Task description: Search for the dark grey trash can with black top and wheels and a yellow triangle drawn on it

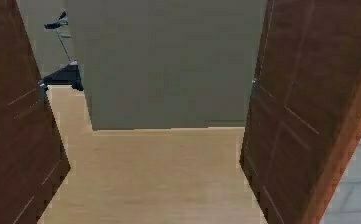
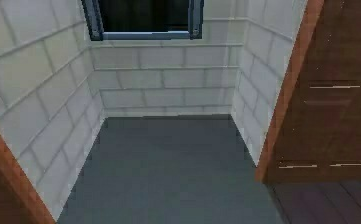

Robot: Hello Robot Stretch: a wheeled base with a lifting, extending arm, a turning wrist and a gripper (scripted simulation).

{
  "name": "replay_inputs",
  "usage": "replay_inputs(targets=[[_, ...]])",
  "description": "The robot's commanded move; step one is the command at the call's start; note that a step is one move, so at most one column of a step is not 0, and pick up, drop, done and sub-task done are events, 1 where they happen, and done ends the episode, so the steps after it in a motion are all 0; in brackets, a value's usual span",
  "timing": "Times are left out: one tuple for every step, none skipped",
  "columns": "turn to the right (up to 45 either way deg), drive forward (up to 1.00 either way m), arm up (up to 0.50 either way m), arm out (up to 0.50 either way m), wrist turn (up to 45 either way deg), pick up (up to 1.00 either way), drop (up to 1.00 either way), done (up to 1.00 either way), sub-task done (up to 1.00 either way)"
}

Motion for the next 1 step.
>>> replay_inputs(targets=[[0.0, 1.00, 0.00, 0.00, 0.0, 0.00, 0.00, 0.00, 0.00]])
